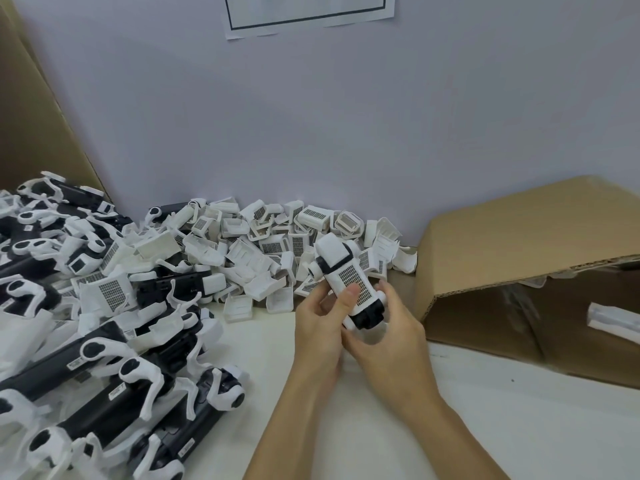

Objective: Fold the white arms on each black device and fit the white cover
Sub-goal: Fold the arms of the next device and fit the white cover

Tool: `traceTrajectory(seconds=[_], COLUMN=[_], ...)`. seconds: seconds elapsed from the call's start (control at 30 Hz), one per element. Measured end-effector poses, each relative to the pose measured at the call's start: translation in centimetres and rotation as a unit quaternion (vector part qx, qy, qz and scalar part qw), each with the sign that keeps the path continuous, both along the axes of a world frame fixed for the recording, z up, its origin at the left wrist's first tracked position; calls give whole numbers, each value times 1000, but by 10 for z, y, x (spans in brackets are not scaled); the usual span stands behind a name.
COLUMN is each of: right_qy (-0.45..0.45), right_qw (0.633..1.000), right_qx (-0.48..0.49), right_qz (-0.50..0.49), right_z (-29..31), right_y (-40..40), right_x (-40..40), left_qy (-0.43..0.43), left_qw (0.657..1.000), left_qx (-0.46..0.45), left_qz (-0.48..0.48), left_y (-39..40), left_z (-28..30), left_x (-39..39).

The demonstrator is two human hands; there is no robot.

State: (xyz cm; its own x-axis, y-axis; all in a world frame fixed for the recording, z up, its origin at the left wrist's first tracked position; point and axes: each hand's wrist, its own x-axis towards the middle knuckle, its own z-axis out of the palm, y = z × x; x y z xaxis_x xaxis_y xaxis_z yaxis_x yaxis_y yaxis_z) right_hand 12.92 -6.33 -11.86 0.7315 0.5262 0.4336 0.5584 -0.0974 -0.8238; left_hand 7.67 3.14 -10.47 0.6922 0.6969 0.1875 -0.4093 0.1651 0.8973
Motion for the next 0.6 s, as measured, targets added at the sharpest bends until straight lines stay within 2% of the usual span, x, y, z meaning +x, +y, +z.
traceTrajectory(seconds=[0.1,0.23,0.37,0.47,0.6], right_qy=[3,48,142,149,119], right_qw=[1000,992,969,962,967], right_qx=[4,110,199,227,226], right_qz=[16,22,39,18,-23], right_z=[-2,-2,0,-1,-2], right_y=[1,-2,-2,-1,-1], right_x=[2,6,10,15,15], left_qy=[26,69,80,88,108], left_qw=[991,961,903,876,874], left_qx=[107,240,402,450,452], left_qz=[79,118,132,148,142], left_y=[-2,-6,-8,-7,-7], left_z=[-2,-9,-10,-13,-17], left_x=[1,3,4,4,4])
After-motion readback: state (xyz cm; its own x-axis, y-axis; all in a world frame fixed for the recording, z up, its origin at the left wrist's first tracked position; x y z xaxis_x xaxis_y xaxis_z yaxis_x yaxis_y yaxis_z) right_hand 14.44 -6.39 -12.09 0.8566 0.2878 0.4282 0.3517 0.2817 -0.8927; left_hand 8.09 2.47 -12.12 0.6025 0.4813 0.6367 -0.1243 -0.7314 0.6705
